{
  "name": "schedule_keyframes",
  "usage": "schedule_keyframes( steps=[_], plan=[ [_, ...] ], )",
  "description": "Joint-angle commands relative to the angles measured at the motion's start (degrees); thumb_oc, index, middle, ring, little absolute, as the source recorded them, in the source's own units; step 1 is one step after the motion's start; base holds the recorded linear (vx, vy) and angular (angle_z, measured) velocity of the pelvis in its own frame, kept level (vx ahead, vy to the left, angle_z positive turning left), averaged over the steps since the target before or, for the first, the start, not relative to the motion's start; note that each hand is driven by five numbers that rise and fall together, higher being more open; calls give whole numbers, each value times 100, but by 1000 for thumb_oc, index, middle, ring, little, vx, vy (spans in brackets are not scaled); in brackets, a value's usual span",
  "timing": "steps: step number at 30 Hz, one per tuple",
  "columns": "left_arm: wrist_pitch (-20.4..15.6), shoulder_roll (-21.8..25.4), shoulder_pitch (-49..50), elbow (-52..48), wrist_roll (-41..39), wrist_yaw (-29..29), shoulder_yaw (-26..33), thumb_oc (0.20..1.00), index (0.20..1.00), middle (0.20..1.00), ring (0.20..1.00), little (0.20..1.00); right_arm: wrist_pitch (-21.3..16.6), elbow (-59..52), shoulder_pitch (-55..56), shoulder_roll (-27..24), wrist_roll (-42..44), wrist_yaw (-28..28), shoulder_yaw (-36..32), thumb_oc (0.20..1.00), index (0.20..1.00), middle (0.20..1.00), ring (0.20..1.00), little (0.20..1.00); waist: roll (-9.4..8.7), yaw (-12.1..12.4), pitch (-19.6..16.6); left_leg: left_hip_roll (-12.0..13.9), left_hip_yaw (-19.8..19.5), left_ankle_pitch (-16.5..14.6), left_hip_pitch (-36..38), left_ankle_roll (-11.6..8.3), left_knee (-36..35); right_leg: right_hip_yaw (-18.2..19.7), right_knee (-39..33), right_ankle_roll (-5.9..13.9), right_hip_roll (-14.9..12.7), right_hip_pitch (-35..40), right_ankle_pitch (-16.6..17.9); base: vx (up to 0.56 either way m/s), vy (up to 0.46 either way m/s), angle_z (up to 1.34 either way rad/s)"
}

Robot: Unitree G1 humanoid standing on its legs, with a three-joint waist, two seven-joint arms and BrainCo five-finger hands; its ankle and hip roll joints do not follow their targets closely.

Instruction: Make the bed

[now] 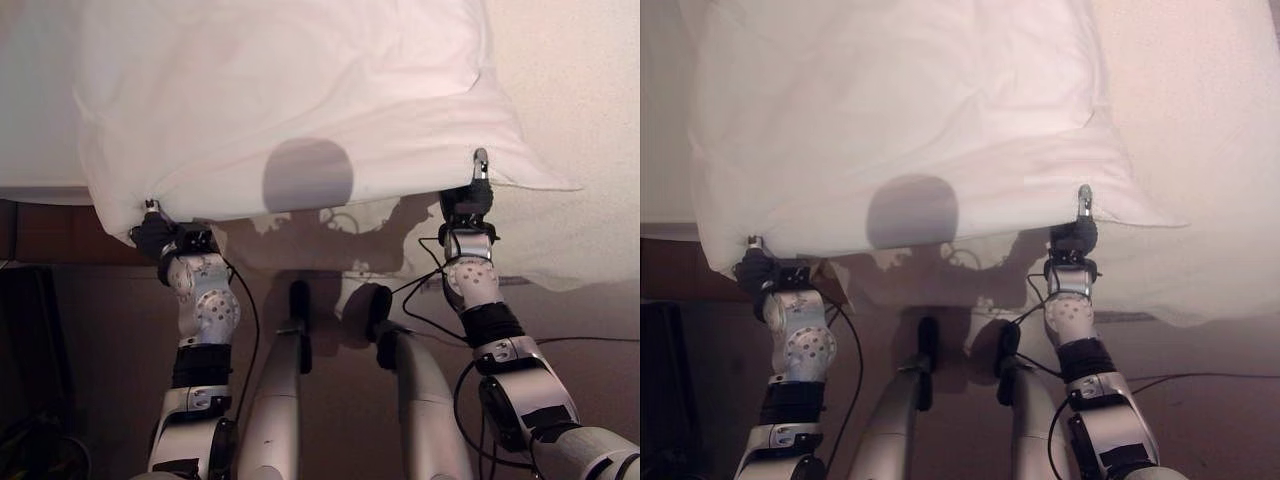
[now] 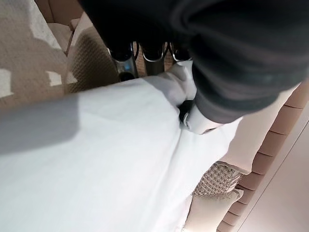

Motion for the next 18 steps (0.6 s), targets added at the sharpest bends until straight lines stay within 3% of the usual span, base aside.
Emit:
schedule_keyframes(
  steps=[1, 6, 7, 8, 9, 14, 18],
  plan=[
    [-869, 487, 448, -145, 354, 1, 791, 200, 200, 200, 200, 200, -296, -557, 498, -197, -222, 280, -346, 200, 200, 200, 200, 200, 130, -16, -758, -287, 169, -330, -146, 362, 48, -8, -400, 667, 64, 135, 103, 0, 0, 0],
    [-858, 288, 530, -214, -92, -430, 610, 200, 200, 200, 200, 200, -231, -1026, 648, -101, -234, 556, -211, 200, 200, 200, 200, 200, 99, -59, -736, -304, 165, -301, -122, 361, -16, -3, -462, 679, 79, 150, 147, 0, 0, 0],
    [-857, 260, 546, -224, -187, -522, 586, 395, 395, 395, 395, 395, -220, -1128, 698, -82, -261, 601, -172, 200, 200, 200, 200, 200, 93, -65, -733, -303, 166, -301, -125, 366, -11, 1, -454, 676, 80, 143, 143, 0, 0, 0],
    [-861, 242, 559, -249, -246, -592, 558, 454, 454, 454, 454, 454, -218, -1189, 723, -62, -250, 625, -138, 200, 200, 200, 200, 200, 90, -70, -732, -301, 165, -306, -126, 372, -8, 5, -448, 674, 83, 142, 138, 0, 0, 0],
    [-873, 207, 588, -252, -376, -721, 507, 1000, 1000, 1000, 1000, 1000, -230, -1258, 769, -41, -245, 643, -105, 200, 200, 200, 200, 200, 82, -79, -734, -304, 170, -312, -131, 373, 7, 13, -442, 672, 87, 140, 136, 0, 0, 0],
    [-893, 76, 670, -301, -831, -1097, 388, 1000, 1000, 1000, 1000, 1000, -260, -1635, 913, 60, -213, 736, -23, 200, 200, 200, 200, 200, 65, -101, -731, -304, 175, -313, -139, 371, -6, 13, -452, 671, 82, 132, 145, 0, 0, 0],
    [-788, -78, 846, -248, -1542, -1759, 225, 1000, 1000, 1000, 1000, 1000, -377, -2084, 1068, 126, -209, 829, 28, 200, 200, 200, 200, 200, 49, -110, -698, -312, 181, -329, -92, 383, -11, 34, -449, 674, 90, 164, 137, 0, 0, 0]
  ],
)
